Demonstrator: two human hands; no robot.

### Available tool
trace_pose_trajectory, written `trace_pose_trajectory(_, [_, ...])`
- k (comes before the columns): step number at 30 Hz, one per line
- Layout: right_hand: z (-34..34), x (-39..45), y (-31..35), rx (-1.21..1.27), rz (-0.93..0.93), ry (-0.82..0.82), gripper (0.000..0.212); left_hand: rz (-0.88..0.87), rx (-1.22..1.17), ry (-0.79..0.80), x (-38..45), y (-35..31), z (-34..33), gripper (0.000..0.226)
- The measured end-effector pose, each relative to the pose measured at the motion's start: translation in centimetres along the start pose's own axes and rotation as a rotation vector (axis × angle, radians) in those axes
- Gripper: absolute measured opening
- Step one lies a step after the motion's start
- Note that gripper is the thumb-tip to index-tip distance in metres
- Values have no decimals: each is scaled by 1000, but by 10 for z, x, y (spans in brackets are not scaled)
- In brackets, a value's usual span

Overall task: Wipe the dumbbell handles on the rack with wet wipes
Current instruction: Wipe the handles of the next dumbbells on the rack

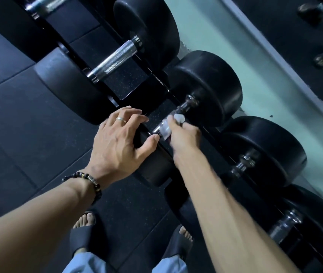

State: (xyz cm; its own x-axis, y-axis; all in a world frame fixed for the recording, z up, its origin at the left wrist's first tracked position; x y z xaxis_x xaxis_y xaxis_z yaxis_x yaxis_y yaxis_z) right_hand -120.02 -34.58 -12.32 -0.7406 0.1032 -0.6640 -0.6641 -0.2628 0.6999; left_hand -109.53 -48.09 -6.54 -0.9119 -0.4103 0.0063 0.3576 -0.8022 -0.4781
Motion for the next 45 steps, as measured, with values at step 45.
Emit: trace_pose_trajectory(45, [7,7,21,635,-259,258,36,-22,28,-27,-1,0,-1,57])
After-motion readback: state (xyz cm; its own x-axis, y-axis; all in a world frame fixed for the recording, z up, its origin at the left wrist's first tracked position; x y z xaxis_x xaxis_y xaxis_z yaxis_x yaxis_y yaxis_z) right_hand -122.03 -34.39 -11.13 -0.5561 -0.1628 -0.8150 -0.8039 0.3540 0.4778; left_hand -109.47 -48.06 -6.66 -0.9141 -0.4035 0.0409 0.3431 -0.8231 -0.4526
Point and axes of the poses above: each hand's wrist, its own x-axis towards the middle knuckle, its own z-axis out of the back of the hand, y = z × x, the point moved 5 cm from there along x, towards the middle knuckle, and after that the axes turned 10 degrees about x, right-handed, at the moved point
